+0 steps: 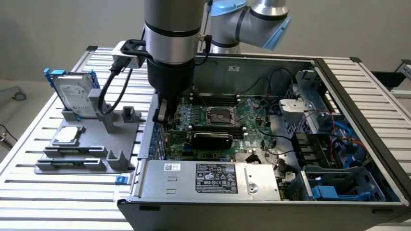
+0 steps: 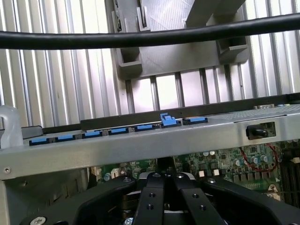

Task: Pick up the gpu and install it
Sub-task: 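Press down on the gpu until it lock into place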

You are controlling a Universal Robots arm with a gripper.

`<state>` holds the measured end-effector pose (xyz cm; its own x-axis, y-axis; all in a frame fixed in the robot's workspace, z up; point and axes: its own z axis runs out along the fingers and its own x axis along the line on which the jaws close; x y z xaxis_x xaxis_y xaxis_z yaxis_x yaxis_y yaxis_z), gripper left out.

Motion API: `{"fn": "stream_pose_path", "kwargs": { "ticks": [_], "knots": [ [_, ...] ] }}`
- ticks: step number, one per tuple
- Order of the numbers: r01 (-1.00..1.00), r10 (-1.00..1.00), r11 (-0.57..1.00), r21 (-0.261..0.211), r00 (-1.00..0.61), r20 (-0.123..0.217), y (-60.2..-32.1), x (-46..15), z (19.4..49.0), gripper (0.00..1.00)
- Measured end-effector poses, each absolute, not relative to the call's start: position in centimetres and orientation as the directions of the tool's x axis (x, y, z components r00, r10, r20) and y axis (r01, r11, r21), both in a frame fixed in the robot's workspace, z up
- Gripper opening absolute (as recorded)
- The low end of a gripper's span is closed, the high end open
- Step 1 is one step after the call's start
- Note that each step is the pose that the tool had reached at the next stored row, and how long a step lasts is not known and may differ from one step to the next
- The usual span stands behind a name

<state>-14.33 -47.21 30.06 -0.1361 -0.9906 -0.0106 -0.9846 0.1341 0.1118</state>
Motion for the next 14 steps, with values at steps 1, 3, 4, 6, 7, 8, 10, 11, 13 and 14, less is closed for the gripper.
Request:
{"fn": "stream_pose_path", "kwargs": {
  "ticks": [1, 3, 4, 6, 7, 8, 10, 11, 13, 14],
  "knots": [
    [-0.984, -0.99, 0.136, 0.112, -0.138, -0.011, -47.2, -14.33, 30.05, 0.11],
    [-0.984, -0.99, 0.14, 0.112, -0.142, -0.011, -47.16, -14.33, 30.04, 0.11],
    [-0.984, -0.99, 0.141, 0.112, -0.144, -0.011, -47.13, -14.33, 30.05, 0.11],
    [-0.983, -0.989, 0.145, 0.112, -0.147, -0.011, -47.06, -14.33, 30.05, 0.11],
    [-0.983, -0.989, 0.147, 0.112, -0.149, -0.011, -47.03, -14.33, 30.05, 0.11],
    [-0.982, -0.988, 0.149, 0.112, -0.151, -0.011, -47.0, -14.33, 30.05, 0.11],
    [-0.982, -0.988, 0.153, 0.113, -0.155, -0.011, -46.96, -14.33, 30.05, 0.11],
    [-0.981, -0.987, 0.155, 0.113, -0.157, -0.011, -46.95, -14.34, 30.05, 0.11],
    [-0.981, -0.987, 0.159, 0.114, -0.161, -0.011, -46.92, -14.33, 30.04, 0.11],
    [-0.98, -0.987, 0.161, 0.115, -0.163, -0.01, -46.91, -14.34, 30.04, 0.11]
  ]
}}
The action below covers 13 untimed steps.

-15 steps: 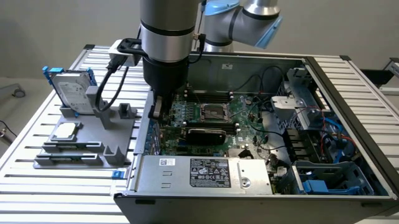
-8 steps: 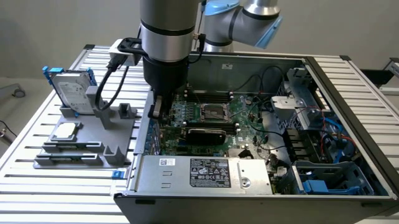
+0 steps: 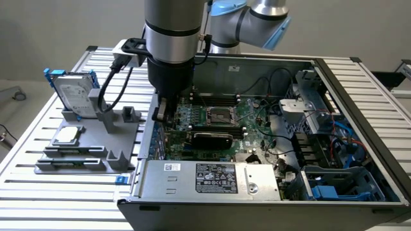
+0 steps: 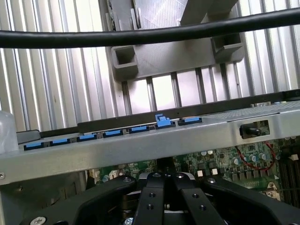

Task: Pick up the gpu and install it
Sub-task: 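Press down on the gpu until it lock into place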

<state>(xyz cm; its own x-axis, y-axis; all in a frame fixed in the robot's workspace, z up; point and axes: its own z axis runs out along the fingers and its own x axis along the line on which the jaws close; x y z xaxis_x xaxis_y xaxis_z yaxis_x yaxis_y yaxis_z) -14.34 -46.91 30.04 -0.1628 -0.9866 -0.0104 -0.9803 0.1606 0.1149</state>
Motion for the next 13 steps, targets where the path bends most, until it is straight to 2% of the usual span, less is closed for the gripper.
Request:
{"fn": "stream_pose_path", "kwargs": {
  "ticks": [13],
  "knots": [
    [-0.974, -0.982, 0.186, 0.127, -0.189, -0.008, -46.72, -14.34, 30.05, 0.11]
  ]
}}
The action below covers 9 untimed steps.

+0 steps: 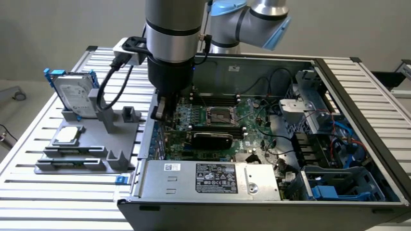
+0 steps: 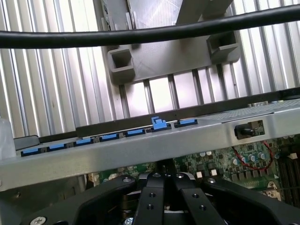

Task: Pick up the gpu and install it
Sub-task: 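Press down on the gpu until it lock into place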

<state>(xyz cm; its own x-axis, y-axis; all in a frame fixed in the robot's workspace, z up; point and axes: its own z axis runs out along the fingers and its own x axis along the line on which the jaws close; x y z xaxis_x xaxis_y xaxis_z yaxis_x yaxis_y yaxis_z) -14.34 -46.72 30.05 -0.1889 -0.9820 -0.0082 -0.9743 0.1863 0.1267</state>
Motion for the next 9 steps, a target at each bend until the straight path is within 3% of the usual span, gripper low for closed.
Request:
{"fn": "stream_pose_path", "kwargs": {
  "ticks": [9],
  "knots": [
    [-0.97, -0.979, 0.201, 0.137, -0.204, -0.006, -46.69, -14.34, 30.04, 0.11]
  ]
}}
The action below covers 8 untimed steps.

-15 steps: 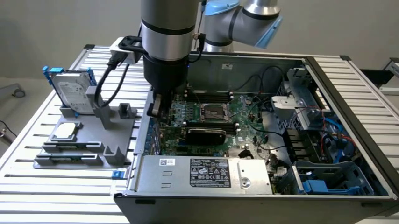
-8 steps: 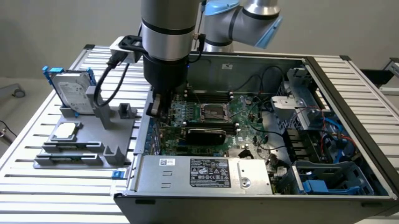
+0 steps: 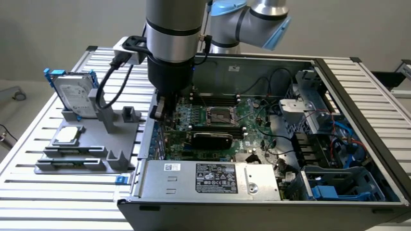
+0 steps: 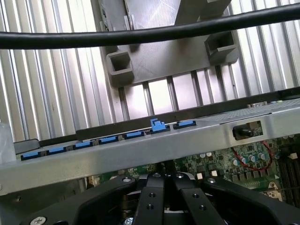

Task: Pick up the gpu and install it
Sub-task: 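Press down on the gpu until it lock into place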

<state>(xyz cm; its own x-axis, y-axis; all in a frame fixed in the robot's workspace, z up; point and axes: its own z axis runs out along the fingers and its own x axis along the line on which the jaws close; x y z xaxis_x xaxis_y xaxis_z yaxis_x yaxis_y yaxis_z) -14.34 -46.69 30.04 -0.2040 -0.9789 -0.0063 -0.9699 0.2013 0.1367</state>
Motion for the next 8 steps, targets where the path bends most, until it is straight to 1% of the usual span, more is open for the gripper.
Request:
{"fn": "stream_pose_path", "kwargs": {
  "ticks": [8],
  "knots": [
    [-0.968, -0.977, 0.211, 0.139, -0.214, -0.006, -46.66, -14.34, 30.04, 0.11]
  ]
}}
